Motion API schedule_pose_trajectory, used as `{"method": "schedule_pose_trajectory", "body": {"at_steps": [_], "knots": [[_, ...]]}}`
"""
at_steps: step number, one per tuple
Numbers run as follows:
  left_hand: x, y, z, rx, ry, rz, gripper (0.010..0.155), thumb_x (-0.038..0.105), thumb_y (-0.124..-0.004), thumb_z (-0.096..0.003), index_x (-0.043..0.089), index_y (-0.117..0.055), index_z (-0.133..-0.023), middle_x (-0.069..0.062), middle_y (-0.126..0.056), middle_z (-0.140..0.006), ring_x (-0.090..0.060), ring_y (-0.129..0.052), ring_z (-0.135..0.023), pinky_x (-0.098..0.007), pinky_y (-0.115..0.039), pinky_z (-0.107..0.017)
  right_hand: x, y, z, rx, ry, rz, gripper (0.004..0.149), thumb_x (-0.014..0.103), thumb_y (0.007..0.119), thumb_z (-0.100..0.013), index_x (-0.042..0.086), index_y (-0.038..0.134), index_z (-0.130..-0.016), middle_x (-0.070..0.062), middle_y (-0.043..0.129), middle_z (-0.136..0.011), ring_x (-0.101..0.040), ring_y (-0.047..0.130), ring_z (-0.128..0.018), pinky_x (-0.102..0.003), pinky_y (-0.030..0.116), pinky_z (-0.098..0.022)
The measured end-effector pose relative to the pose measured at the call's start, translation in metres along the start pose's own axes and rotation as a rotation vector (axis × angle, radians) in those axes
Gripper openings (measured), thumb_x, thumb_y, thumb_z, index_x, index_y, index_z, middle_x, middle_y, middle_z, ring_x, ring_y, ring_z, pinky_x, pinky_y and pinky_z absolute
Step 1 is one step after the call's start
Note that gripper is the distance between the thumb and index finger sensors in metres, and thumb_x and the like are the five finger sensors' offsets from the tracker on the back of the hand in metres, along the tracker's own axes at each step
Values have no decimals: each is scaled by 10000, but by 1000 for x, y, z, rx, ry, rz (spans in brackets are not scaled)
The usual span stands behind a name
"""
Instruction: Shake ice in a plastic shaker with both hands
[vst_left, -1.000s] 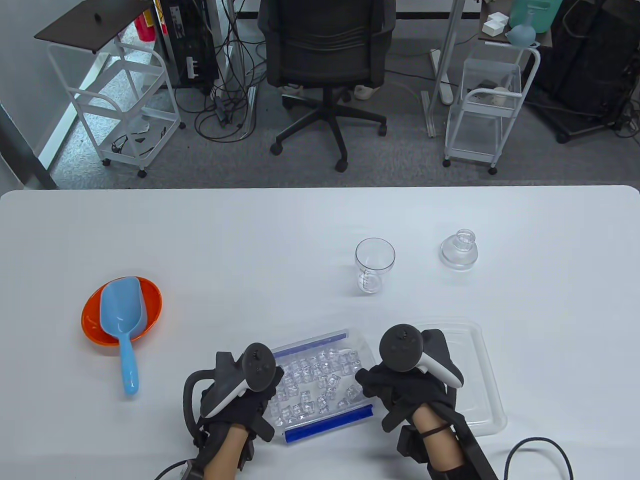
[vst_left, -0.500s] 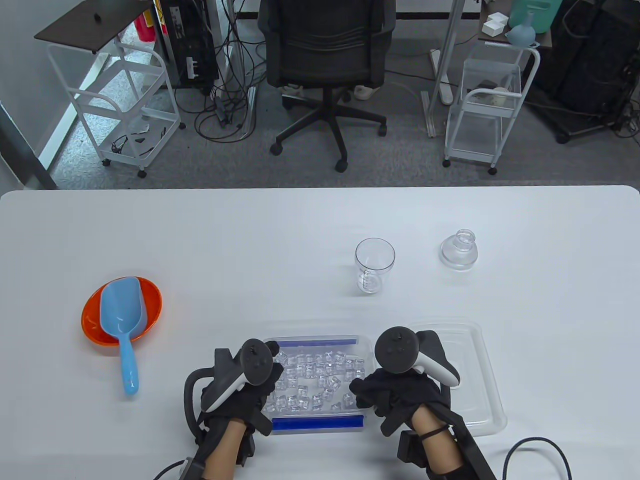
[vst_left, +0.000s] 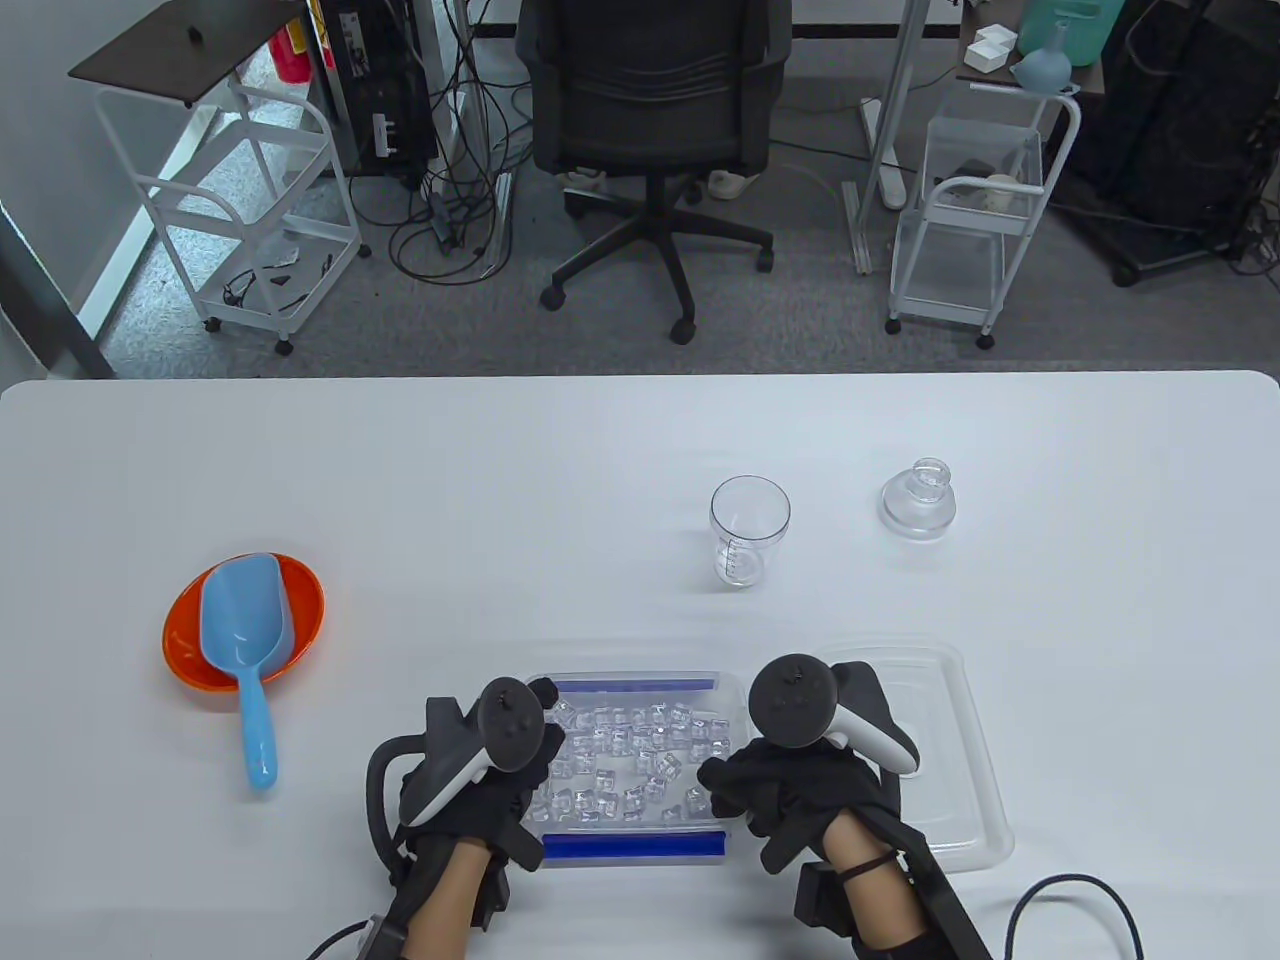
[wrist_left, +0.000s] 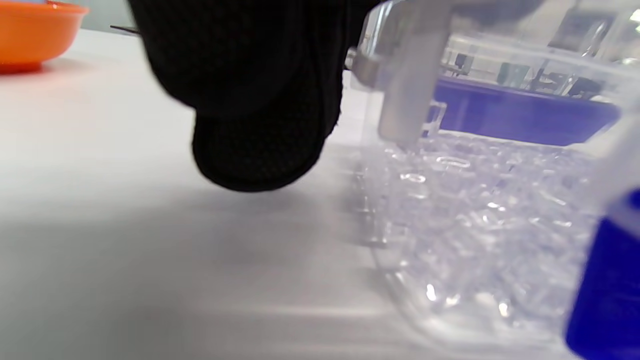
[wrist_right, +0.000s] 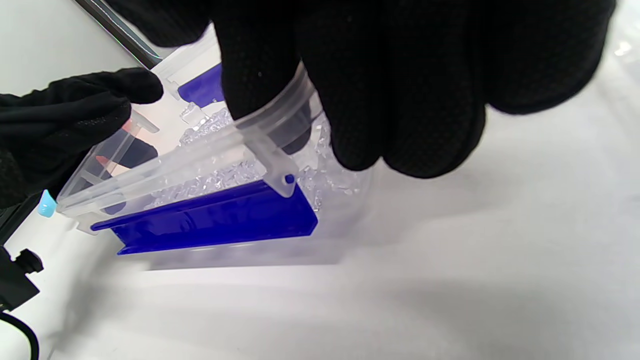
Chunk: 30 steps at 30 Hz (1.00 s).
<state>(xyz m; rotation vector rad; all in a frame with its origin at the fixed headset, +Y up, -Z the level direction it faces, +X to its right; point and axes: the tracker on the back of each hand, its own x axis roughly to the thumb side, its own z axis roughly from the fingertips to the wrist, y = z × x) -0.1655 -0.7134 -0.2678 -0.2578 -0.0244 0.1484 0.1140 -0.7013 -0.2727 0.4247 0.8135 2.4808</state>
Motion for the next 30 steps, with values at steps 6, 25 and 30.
{"method": "schedule_pose_trajectory", "body": {"at_steps": [6, 25, 30], "knots": [[7, 18, 16, 139, -53, -75, 588, 529, -536, -581, 260, -529, -1104, -190, -946, -829, -251, -1058, -400, -221, -870, -236, 4, -19, 22, -107, 6, 7, 679, 556, 606, -500, 43, 985, -733, -204, 1067, -459, -432, 1064, -389, -601, 857, -302], [-71, 69, 34, 443, 106, -133, 732, 582, -592, -556, 166, -421, -1133, -326, -700, -1039, -470, -912, -739, -348, -856, -434, -22, -35, 33, -621, 333, 76, 741, 503, 554, -581, 13, 387, -1111, -359, 209, -1115, -671, 295, -946, -820, 373, -556], [-117, 81, 35, 361, 311, -219, 823, 613, -587, -549, 110, -307, -1136, -358, -600, -1073, -504, -849, -790, -368, -825, -475, -27, -37, 35, -649, 363, 62, 744, 501, 557, -580, 15, 372, -1113, -355, 176, -1112, -673, 240, -944, -817, 346, -562]]}}
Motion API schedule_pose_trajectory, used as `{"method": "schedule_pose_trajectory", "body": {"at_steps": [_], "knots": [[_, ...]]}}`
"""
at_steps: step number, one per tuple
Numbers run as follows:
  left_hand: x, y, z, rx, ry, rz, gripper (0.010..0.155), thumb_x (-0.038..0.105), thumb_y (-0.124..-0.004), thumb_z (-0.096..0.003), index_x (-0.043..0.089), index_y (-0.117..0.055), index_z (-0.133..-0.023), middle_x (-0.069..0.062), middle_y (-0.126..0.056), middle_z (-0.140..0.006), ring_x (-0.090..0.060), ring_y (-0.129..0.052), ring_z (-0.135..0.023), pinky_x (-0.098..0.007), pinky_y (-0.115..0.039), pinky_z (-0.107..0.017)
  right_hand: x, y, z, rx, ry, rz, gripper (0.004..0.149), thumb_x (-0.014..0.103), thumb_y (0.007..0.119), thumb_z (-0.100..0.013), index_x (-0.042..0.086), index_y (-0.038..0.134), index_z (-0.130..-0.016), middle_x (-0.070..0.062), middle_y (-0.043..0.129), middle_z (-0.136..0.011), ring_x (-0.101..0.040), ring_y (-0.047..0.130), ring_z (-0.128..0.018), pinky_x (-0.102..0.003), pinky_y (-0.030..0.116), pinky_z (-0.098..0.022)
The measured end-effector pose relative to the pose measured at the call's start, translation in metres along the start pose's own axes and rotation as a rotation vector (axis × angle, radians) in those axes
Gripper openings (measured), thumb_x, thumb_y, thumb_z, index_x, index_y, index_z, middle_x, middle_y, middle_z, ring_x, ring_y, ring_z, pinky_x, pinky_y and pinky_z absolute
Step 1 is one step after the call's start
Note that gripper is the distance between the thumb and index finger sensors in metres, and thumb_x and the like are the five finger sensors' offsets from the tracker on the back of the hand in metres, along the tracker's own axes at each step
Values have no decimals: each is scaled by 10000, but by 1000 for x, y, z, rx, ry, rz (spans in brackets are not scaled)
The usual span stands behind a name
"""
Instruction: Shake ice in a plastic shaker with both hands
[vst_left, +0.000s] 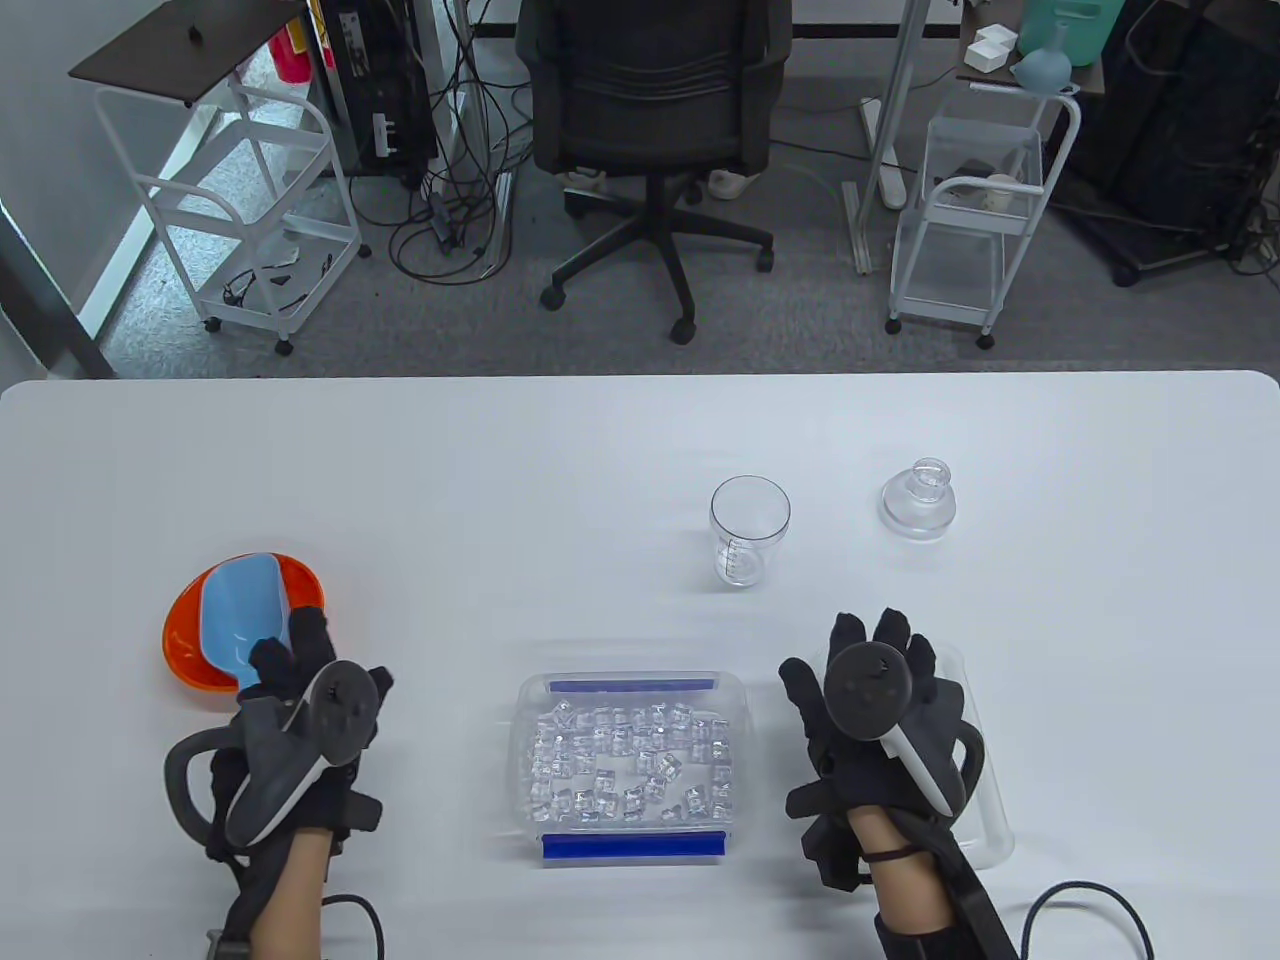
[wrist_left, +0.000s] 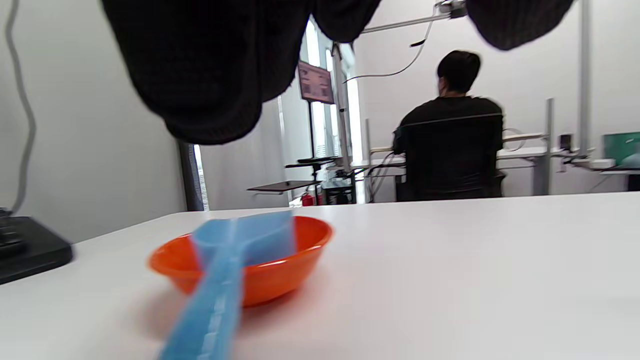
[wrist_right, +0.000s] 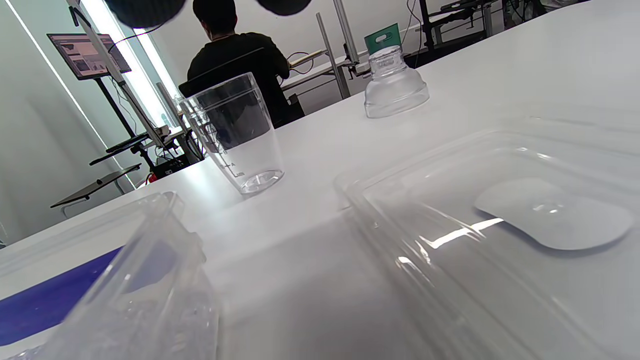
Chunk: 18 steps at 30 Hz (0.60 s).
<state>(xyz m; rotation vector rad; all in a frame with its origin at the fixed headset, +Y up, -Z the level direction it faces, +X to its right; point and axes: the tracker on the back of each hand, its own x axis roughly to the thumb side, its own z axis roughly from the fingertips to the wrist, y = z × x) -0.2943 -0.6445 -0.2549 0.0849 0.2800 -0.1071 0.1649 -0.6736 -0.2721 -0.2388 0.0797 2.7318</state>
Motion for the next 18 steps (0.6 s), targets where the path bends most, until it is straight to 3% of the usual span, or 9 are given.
{"method": "schedule_pose_trajectory", "body": {"at_steps": [3, 7, 11, 15, 18], "knots": [[-18, -18, -4, -45, 40, -89, 852, 624, -556, -557, 67, -259, -1129, -388, -563, -1074, -550, -839, -768, -385, -821, -467, -4, -2, 0, -15, 13, -17, 744, 499, 558, -580, 13, 373, -1112, -355, 171, -1110, -674, 233, -942, -818, 341, -561], [-33, -52, -11, -208, 94, -256, 931, 661, -494, -557, -7, -124, -1089, -387, -524, -1080, -546, -830, -792, -382, -823, -489, -8, -3, -2, -35, 37, -28, 742, 501, 559, -579, 19, 377, -1113, -349, 176, -1114, -668, 232, -949, -817, 339, -567], [-50, -74, -16, -261, 143, -113, 976, 667, -495, -553, -35, -35, -1051, -384, -499, -1074, -536, -824, -801, -379, -819, -494, -12, -1, -4, -20, 52, -38, 739, 499, 560, -579, 16, 382, -1111, -350, 177, -1113, -669, 232, -946, -816, 339, -566], [-58, -82, -15, -227, 207, 131, 1013, 677, -520, -546, 5, 81, -1008, -379, -460, -1079, -544, -790, -825, -395, -797, -518, -12, 1, -4, -5, 47, -50, 736, 498, 560, -579, 18, 387, -1109, -349, 182, -1113, -667, 239, -946, -813, 347, -566], [-60, -88, -16, -251, 229, 58, 1020, 685, -525, -544, 8, 81, -1008, -343, -483, -1084, -506, -798, -845, -375, -805, -532, -11, 2, -3, -6, 45, -50, 735, 494, 562, -579, 15, 387, -1108, -351, 179, -1110, -670, 233, -943, -813, 344, -565]]}}
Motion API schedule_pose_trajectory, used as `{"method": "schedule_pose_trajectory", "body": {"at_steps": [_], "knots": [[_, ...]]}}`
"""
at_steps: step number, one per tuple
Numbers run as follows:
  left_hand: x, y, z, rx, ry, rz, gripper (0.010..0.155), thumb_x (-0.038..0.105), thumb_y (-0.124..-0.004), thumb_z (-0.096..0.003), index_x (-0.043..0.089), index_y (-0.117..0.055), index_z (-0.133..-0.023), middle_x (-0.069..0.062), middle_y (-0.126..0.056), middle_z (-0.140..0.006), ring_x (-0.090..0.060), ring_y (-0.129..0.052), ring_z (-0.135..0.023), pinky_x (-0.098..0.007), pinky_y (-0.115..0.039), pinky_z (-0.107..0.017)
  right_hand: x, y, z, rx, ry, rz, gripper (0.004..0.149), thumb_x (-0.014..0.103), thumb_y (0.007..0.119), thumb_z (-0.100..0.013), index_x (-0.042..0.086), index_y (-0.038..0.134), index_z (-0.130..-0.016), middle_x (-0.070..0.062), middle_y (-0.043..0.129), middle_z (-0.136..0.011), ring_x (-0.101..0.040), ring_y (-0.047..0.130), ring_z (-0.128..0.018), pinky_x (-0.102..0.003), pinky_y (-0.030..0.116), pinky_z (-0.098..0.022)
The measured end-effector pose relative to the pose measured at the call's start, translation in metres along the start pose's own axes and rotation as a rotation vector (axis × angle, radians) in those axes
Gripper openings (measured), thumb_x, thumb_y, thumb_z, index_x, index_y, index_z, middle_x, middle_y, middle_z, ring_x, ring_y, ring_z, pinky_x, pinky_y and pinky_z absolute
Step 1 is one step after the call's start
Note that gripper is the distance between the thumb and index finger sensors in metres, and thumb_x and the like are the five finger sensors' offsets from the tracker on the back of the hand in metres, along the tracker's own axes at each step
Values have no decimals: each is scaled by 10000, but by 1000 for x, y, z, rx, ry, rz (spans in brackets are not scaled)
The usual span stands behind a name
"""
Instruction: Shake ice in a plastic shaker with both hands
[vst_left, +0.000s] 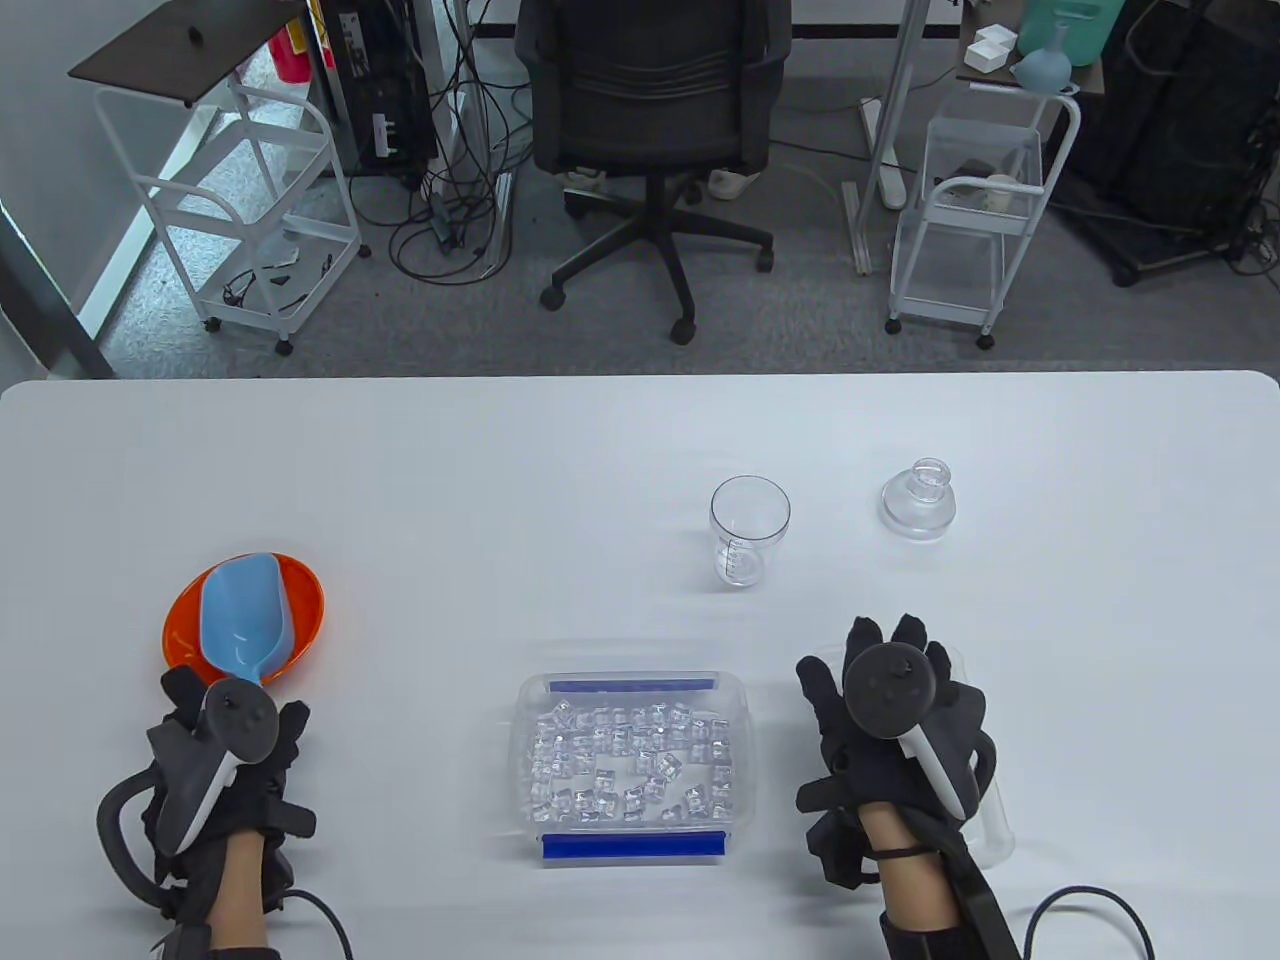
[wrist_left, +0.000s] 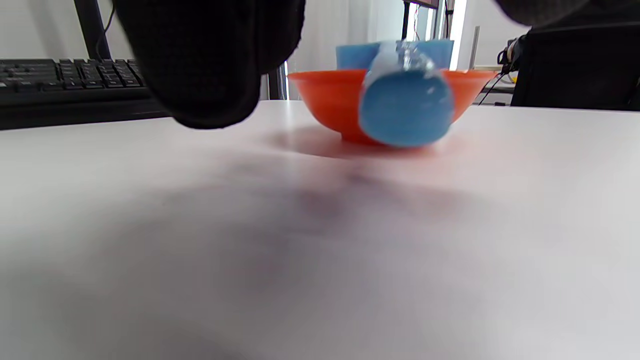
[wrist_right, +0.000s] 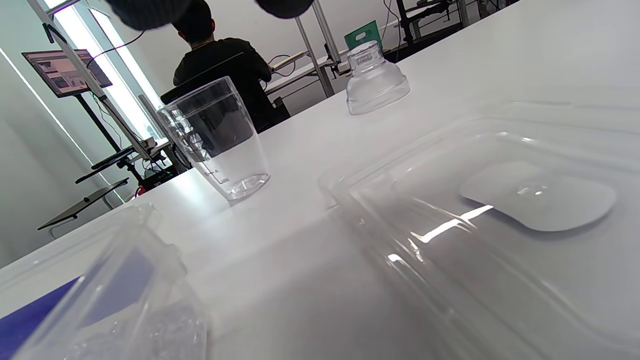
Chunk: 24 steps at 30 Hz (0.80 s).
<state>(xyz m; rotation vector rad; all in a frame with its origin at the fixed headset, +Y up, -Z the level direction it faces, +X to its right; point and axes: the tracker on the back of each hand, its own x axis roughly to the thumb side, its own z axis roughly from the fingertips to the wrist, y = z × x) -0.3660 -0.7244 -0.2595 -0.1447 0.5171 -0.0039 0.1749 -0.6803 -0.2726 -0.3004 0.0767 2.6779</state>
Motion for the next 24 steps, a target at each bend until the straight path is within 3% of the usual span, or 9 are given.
{"method": "schedule_pose_trajectory", "body": {"at_steps": [7, 15, 24], "knots": [[3, -6, -3, -31, -9, 33, 1021, 689, -544, -537, 24, 65, -1016, -259, -564, -1075, -419, -860, -827, -330, -828, -515, 0, 1, 0, -13, -9, 15, 731, 490, 564, -578, 16, 392, -1107, -350, 185, -1111, -667, 235, -944, -812, 344, -566], [9, -15, -5, -71, -7, -106, 985, 653, -570, -547, 55, 57, -1016, -187, -720, -986, -321, -952, -733, -287, -855, -465, 2, 4, 1, 3, -26, 14, 725, 485, 564, -579, 15, 400, -1105, -352, 192, -1110, -667, 239, -942, -811, 346, -565], [13, -14, -6, -21, -46, -154, 943, 567, -621, -557, 38, 8, -1019, -102, -813, -898, -211, -1011, -604, -246, -874, -404, 5, 8, 3, 34, -85, -57, 704, 490, 563, -577, 48, 422, -1107, -319, 223, -1128, -640, 265, -970, -794, 372, -595]]}}
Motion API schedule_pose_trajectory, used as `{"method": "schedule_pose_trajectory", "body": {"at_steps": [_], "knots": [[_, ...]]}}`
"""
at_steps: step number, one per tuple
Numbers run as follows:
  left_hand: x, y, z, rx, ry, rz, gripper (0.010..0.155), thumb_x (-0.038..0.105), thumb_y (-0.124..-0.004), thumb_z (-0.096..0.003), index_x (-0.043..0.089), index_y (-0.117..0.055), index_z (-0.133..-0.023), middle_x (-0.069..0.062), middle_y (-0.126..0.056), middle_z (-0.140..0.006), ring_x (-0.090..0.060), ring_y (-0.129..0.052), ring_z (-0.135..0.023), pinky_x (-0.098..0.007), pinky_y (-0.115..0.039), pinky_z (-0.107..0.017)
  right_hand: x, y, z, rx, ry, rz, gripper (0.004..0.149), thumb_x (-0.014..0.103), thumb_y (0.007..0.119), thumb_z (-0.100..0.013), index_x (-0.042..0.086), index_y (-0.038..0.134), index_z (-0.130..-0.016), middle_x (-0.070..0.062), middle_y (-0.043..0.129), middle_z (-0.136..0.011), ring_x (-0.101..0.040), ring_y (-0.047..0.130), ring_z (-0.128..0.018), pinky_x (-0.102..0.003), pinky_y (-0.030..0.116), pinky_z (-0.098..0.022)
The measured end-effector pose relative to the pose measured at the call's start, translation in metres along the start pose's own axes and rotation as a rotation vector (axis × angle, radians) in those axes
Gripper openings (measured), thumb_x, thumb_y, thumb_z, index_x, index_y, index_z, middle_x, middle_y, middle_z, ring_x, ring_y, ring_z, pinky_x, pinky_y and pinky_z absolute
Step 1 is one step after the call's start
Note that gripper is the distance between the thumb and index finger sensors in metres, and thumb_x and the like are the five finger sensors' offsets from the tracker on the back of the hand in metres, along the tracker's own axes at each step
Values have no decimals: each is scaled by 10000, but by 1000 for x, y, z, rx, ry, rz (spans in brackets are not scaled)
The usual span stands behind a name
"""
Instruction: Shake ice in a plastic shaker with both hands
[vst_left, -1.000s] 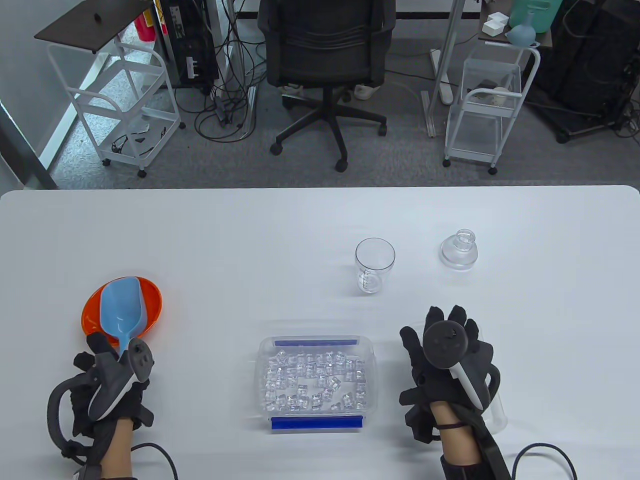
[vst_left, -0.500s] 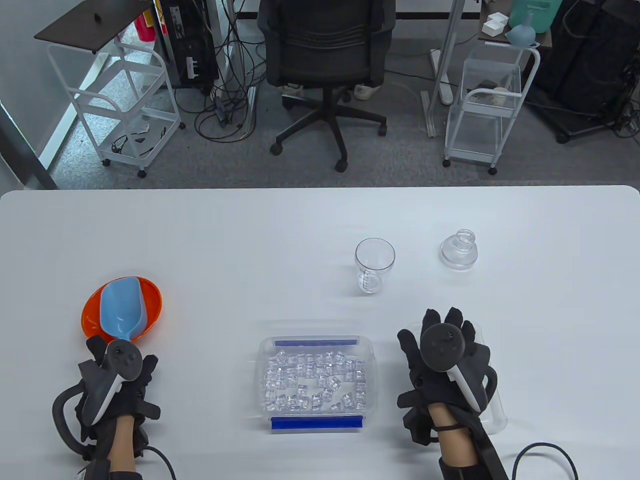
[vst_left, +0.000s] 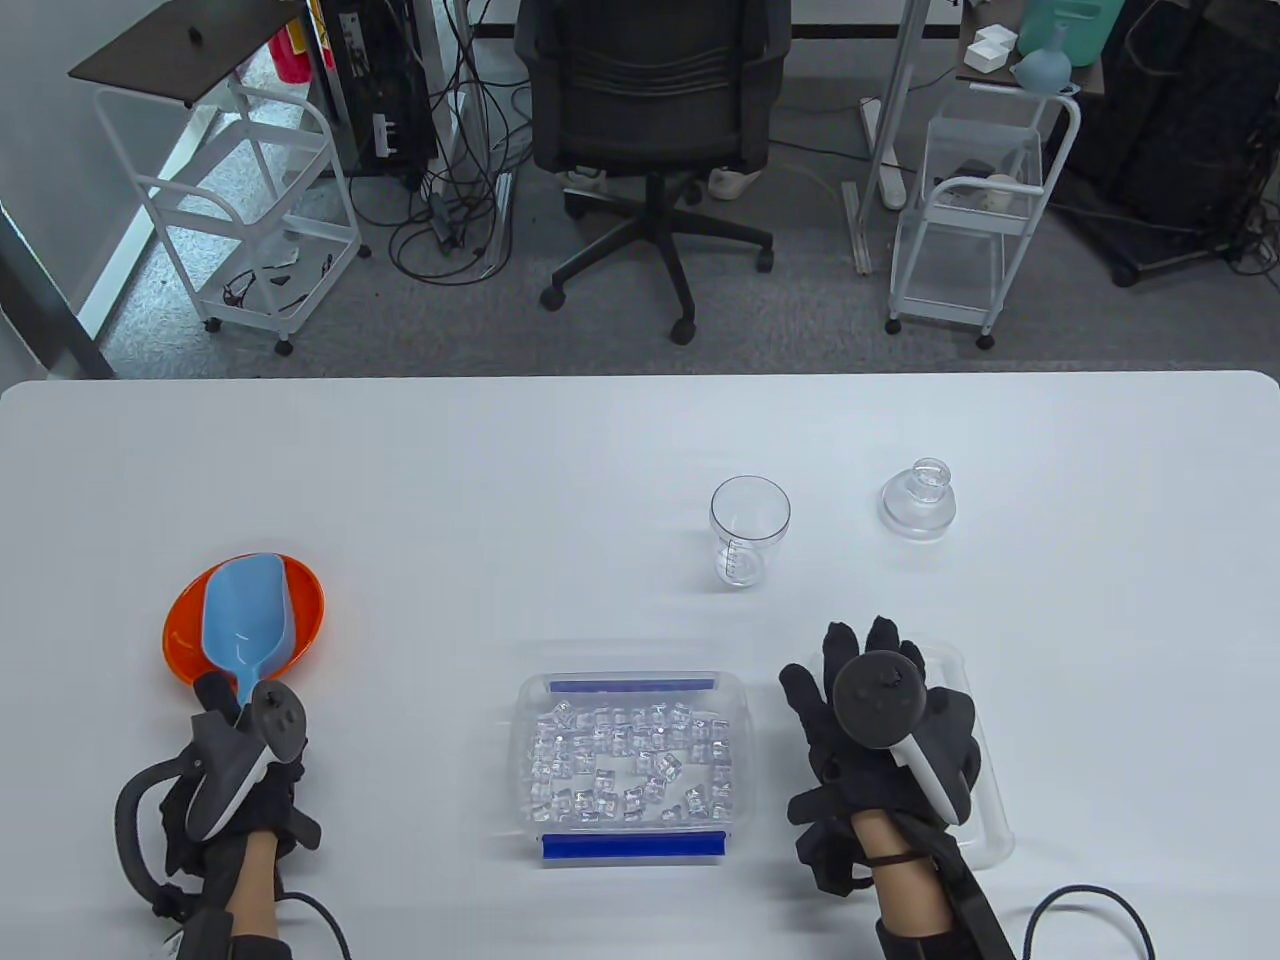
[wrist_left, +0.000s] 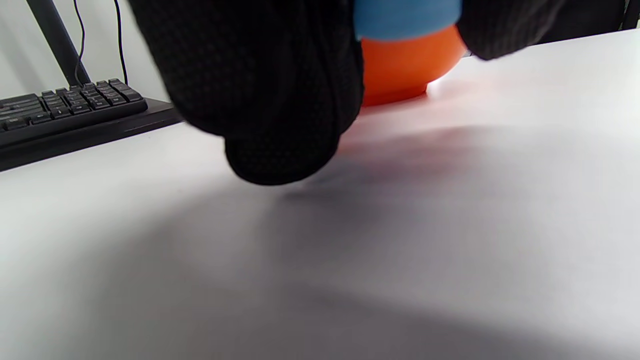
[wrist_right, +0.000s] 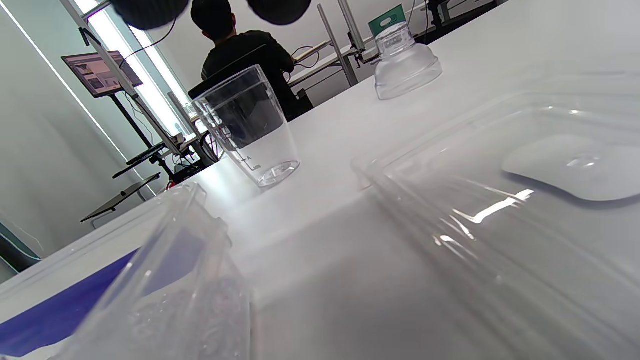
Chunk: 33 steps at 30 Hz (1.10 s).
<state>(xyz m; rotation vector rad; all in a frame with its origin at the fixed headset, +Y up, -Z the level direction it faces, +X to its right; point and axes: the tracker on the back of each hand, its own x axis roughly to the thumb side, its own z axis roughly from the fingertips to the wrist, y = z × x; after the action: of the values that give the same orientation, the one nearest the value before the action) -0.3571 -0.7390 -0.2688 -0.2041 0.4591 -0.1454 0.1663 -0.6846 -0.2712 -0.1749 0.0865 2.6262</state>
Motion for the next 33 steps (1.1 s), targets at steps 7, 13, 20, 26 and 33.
{"method": "schedule_pose_trajectory", "body": {"at_steps": [7, 13, 20, 26, 33], "knots": [[-5, 10, 2, 65, 24, 62, 913, 472, -684, -552, 23, -45, -1025, -78, -861, -834, -137, -1031, -472, -214, -884, -325, 2, 2, 1, 6, -26, -22, 694, 490, 565, -576, 60, 439, -1106, -301, 247, -1140, -628, 275, -982, -786, 380, -608], [-9, 37, 17, 236, -5, 103, 905, 423, -750, -524, -30, -150, -1027, -122, -916, -745, -109, -1033, -331, -210, -885, -222, 4, 1, 3, -15, -46, -28, 690, 489, 564, -577, 63, 443, -1106, -295, 256, -1142, -626, 272, -984, -782, 378, -613], [-5, 62, 36, 445, -17, 81, 901, 427, -745, -524, -48, -163, -1023, -114, -919, -742, -98, -1032, -322, -203, -885, -216, 10, 0, 7, -44, -79, -26, 691, 494, 562, -578, 71, 437, -1109, -293, 248, -1144, -629, 251, -981, -779, 365, -614], [6, 74, 54, 560, -120, 200, 895, 433, -739, -527, -43, -167, -1025, -105, -915, -749, -93, -1030, -327, -199, -883, -223, 20, 4, 12, -27, -149, -55, 688, 496, 561, -578, 68, 452, -1106, -303, 312, -1137, -636, 268, -972, -777, 375, -606], [33, 88, 78, 736, -307, 308, 887, 428, -740, -525, -72, -201, -1021, -106, -905, -771, -109, -1040, -360, -207, -890, -243, 39, 5, 25, -30, -290, -141, 682, 499, 555, -582, 65, 464, -1101, -302, 361, -1129, -631, 291, -972, -770, 391, -606]]}}
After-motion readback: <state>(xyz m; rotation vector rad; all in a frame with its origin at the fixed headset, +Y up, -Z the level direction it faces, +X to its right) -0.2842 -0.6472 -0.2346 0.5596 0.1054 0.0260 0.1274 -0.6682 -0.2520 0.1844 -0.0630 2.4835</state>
